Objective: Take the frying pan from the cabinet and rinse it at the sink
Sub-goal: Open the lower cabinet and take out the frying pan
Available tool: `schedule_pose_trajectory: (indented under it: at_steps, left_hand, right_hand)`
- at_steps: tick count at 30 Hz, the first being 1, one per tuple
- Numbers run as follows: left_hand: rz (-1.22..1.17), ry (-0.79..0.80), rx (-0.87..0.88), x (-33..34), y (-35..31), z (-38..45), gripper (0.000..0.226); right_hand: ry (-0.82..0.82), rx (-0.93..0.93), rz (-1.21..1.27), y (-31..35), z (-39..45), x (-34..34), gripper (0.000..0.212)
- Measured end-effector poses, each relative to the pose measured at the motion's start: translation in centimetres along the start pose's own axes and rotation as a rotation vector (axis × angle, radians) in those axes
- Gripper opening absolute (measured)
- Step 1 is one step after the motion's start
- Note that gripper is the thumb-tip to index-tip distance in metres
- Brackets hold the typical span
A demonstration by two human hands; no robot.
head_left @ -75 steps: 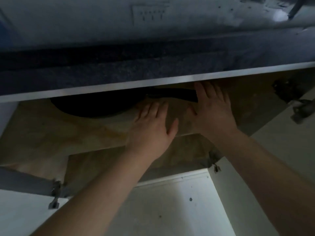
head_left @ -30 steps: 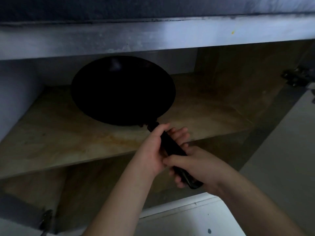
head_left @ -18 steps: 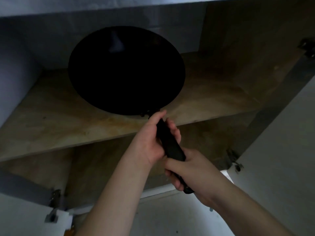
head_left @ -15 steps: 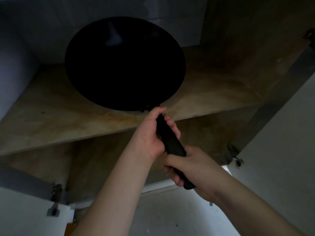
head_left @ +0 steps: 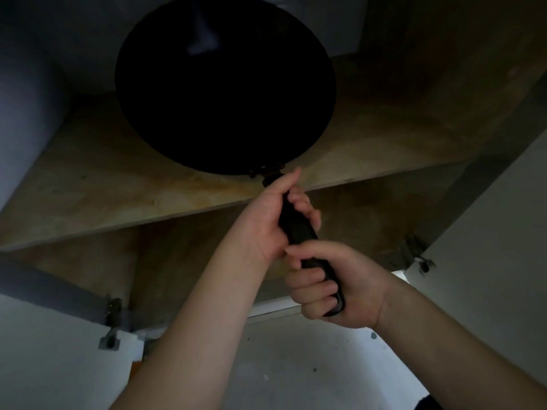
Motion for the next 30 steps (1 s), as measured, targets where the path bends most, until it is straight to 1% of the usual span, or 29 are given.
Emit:
schedule_pose_trajectory:
  at_steps: [3, 9, 19, 24, 30]
  left_hand:
    - [0.009, 0.033, -0.006, -0.3, 0.3, 0.3, 0.039]
    - [-0.033, 0.111, -0.039, -0.2, 0.8, -0.4, 0.03]
    - [0.001, 0.079, -0.149, -0.2, 2.1, -1.9, 0.037]
    - [0.003, -0.009, -0.17, 0.1, 2.6, -2.9, 0.038]
    - [0.072, -0.207, -0.304, 1.7, 2.8, -6.6, 0.037]
  right_hand:
    - [-0.007, 0.0, -0.004, -0.4, 0.7, -0.4, 0.021]
    - [-0.04, -0.051, 0.015, -0.5, 0.4, 0.1, 0.019]
    - [-0.195, -0.047, -0.014, -2.6, -1.1, 1.1, 0.02]
    - [-0.267, -0.077, -0.008, -3.1, -1.6, 1.2, 0.019]
    - [-0.304, -0.088, 0.118, -4.7, -4.2, 5.2, 0.023]
Point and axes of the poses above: each hand's wrist, its own z-axis towards the middle knuckle, its own x-axis out of the palm, y = z × x, the point moved 5 cm from there along z, towards the middle knuckle, and after that the axes turned 3 degrees about z, right-handed, at the moved point
